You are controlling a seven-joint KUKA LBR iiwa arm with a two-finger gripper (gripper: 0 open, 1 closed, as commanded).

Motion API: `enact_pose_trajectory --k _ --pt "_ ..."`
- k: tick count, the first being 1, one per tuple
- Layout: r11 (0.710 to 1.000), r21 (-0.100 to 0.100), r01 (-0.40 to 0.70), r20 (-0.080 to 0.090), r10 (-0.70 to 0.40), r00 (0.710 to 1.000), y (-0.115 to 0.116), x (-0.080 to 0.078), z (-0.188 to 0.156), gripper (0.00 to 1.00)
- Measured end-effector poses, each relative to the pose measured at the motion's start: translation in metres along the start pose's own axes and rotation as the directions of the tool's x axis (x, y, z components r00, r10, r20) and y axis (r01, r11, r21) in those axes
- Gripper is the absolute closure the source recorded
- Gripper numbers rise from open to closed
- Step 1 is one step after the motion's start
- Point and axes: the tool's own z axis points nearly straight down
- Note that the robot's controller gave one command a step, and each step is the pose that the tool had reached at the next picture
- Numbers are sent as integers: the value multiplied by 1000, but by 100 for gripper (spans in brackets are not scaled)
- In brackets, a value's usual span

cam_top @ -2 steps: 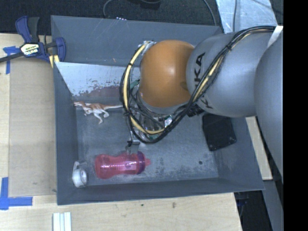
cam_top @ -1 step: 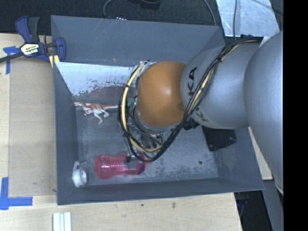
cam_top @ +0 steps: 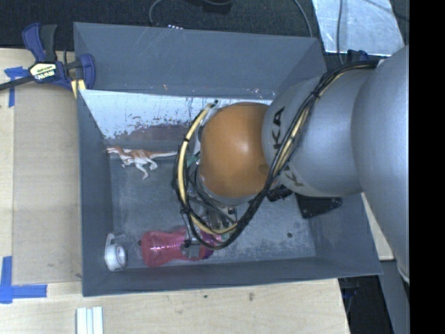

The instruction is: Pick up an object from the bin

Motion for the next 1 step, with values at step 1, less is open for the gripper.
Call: enact_pose_trajectory --k 1 --pt "1000 -1 30 15 -30 999 -1 0 1 0"
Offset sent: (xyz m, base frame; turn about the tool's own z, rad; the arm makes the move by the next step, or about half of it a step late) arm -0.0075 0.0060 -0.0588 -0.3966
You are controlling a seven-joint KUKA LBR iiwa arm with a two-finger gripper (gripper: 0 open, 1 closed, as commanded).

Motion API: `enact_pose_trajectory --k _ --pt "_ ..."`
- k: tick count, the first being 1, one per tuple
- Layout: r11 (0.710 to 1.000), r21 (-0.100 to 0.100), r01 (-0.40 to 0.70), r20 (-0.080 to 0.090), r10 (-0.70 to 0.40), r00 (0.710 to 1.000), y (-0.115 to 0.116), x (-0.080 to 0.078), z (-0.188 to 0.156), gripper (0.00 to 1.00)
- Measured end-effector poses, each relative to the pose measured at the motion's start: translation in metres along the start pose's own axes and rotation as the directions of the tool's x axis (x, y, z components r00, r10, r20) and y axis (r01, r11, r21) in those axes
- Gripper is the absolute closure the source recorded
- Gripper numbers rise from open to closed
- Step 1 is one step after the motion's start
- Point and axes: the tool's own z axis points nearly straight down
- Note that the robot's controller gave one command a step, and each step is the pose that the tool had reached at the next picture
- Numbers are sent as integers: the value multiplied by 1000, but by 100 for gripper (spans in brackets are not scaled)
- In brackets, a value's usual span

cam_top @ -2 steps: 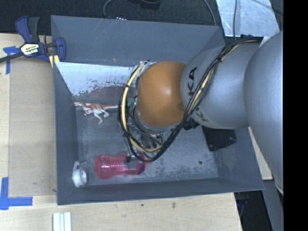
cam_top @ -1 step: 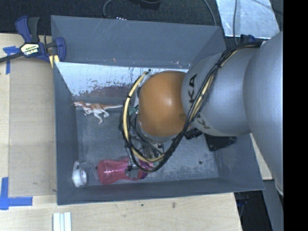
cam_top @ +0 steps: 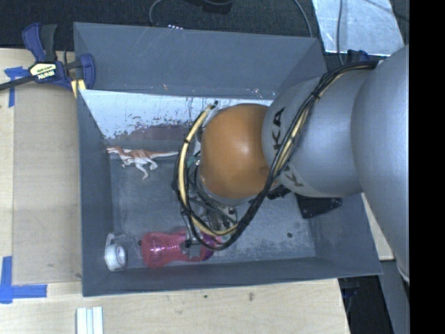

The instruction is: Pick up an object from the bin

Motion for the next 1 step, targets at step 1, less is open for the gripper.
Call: enact_pose_trajectory --k 1 --pt "934 -2 357 -12 -357 934 7 5 53 100"
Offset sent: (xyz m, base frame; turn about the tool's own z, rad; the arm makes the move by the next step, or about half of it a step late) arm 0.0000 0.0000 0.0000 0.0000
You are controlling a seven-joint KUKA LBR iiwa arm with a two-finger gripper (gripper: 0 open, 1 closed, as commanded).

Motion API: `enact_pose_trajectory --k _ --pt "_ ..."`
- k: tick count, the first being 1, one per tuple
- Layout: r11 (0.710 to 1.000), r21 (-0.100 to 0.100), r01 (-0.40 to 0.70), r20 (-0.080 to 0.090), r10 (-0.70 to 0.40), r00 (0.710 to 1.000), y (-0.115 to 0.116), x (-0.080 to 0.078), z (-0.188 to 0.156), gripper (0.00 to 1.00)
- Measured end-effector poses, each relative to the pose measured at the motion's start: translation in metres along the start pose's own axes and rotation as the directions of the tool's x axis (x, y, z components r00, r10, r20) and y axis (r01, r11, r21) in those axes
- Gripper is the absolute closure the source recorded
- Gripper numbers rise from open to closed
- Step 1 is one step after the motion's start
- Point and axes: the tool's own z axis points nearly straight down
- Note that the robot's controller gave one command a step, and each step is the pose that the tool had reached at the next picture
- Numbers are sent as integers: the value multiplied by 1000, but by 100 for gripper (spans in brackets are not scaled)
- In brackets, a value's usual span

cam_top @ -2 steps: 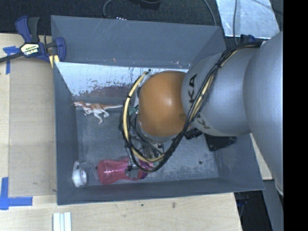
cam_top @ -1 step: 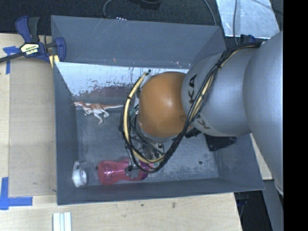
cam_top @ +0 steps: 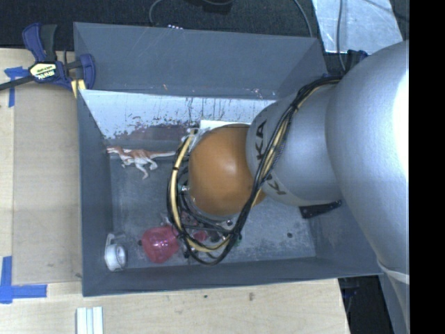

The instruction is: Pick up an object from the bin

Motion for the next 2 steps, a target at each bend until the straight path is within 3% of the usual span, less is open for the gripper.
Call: enact_pose_trajectory --k 1,2 --pt "1000 0 0 0 0 1000 0 0 0 100" --pt "1000 -2 20 -8 -20 1000 7 3 -34 100"
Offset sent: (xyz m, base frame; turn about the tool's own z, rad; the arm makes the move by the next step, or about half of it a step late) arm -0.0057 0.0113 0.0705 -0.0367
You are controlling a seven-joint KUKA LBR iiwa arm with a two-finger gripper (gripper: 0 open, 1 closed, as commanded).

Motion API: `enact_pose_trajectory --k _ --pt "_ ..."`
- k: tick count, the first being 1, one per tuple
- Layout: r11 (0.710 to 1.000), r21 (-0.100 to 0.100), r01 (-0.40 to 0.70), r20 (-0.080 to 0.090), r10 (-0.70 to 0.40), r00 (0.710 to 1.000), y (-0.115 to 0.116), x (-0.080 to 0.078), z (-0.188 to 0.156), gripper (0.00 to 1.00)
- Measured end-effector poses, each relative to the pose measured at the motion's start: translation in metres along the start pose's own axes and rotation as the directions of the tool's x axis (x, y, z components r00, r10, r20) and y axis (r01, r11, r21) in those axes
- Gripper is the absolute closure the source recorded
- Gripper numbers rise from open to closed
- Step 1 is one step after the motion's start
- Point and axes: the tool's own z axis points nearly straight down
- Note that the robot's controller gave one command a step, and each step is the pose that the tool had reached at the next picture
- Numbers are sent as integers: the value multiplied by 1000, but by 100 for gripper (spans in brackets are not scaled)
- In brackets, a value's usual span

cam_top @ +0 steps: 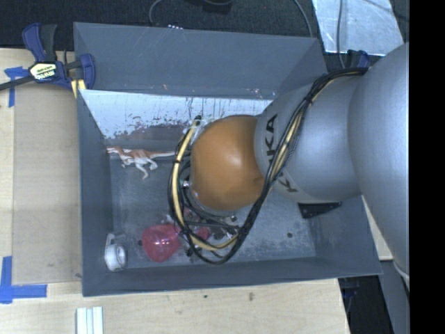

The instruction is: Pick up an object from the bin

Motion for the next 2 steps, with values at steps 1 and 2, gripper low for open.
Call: enact_pose_trajectory --k 1,2 --pt "1000 3 4 17 -4 1000 1 -5 -21 100" --pt "1000 1 -1 6 1 1000 -3 -3 -160 100"
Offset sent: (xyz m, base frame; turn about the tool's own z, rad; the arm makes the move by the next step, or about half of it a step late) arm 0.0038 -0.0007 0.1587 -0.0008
